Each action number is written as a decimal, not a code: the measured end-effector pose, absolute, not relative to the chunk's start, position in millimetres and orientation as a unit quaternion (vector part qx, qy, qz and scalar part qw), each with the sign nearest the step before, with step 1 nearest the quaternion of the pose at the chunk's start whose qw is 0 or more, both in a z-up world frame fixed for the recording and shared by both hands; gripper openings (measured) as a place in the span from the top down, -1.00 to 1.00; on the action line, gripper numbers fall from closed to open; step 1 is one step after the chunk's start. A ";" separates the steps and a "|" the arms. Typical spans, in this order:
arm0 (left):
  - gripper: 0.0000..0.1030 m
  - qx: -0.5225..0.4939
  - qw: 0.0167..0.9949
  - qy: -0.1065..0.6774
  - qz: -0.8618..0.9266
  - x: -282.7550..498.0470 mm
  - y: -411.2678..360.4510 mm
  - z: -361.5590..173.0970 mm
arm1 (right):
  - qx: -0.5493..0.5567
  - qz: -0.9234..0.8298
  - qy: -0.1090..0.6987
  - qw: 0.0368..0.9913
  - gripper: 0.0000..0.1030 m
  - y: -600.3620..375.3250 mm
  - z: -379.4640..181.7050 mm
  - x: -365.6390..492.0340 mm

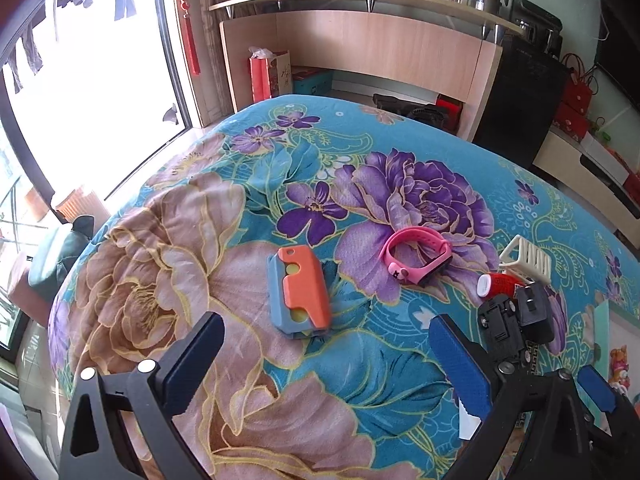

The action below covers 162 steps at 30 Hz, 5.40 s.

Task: Organize rigid objects
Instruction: 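Move the right gripper to the white cube charger and close around it, then close the left gripper around the orange-and-blue slider toy, then carry the white charger and slider toy into the tray and open both grippers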

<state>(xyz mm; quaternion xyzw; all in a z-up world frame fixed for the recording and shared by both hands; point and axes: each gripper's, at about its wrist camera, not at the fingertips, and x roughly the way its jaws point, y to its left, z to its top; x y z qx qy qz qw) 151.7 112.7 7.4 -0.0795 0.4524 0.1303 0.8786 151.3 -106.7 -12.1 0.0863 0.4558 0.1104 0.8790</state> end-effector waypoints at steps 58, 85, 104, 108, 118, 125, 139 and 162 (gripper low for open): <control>0.02 -0.095 0.882 0.439 0.141 186.3 144.1 -51.6 | 0.018 0.162 0.479 0.862 0.14 -42.6 -42.4 153.5; 0.13 -0.101 0.917 0.379 0.065 155.8 107.3 16.1 | 0.081 0.166 0.400 0.898 0.14 -82.0 7.7 135.9; 0.13 -0.033 0.920 0.378 -0.097 153.6 -30.5 46.8 | 0.157 -0.065 0.356 0.919 0.14 -264.7 19.0 123.7; 0.13 -0.001 0.915 0.383 -0.124 152.6 -65.7 49.8 | 0.173 -0.100 0.357 0.913 0.14 -291.3 13.0 117.3; 0.13 0.059 0.897 0.385 -0.209 156.1 -161.1 57.9 | 0.203 -0.198 0.350 0.893 0.13 -346.7 3.6 95.2; 0.13 0.093 0.882 0.392 -0.246 158.9 -221.3 47.9 | 0.221 -0.232 0.345 0.882 0.13 -373.0 -0.5 81.7; 0.12 0.113 0.861 0.425 -0.254 171.5 -261.7 19.4 | 0.224 -0.228 0.355 0.879 0.13 -378.5 -3.1 80.9; -0.32 0.099 0.874 0.429 -0.205 174.3 -231.9 25.4 | 0.197 -0.216 0.383 0.877 -0.27 -366.2 3.1 86.9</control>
